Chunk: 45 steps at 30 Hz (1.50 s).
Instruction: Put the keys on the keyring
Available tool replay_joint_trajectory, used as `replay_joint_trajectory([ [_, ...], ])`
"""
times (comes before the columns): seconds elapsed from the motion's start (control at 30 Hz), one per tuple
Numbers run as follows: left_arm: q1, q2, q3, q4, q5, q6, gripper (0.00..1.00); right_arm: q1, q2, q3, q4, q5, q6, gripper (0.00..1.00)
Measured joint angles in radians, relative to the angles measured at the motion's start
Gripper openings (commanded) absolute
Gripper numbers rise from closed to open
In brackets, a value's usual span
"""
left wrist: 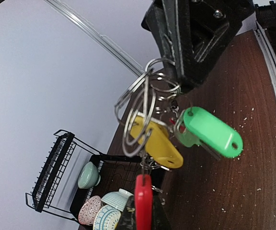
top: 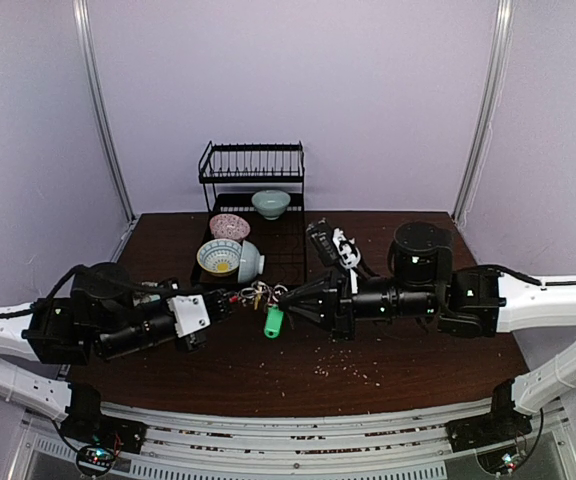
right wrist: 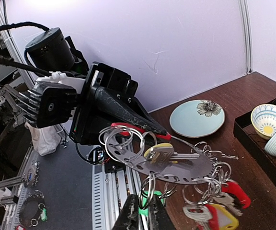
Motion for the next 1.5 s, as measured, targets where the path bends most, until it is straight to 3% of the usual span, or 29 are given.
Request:
replay_joint_trajectory([
  [0.07,0.0,-0.001,0.0,0.0,-0.001,-0.001,0.0,0.0,0.0,0.0,-0.001,0.0,0.002,0.2],
  [0.37,0.0,-0.001,-0.006,-0.001,-0.003,-0.002,0.0,0.0,-0.058,0.002,-0.026,0.009,-0.013,0.22],
  [0.77,0.0,-0.001,-0.007,-0.009,-0.008,-0.002,0.0,0.0,-0.018,0.032,-0.017,0.009,-0.01,0.07],
  [1.03,0.0,-0.001,-0.01,-0.011,-0.02,-0.002,0.0,0.0,-0.007,0.044,-0.03,0.041,-0.002,0.24],
  [1.13,0.0,-0.001,-0.011,-0.009,-0.021,-0.002,0.0,0.0,-0.007,0.044,-0.047,0.051,0.002,0.26],
  [1.5,0.0,-0.001,-0.012,-0.007,-0.022,-0.001,0.0,0.0,0.014,0.053,-0.068,0.048,0.011,0.0],
])
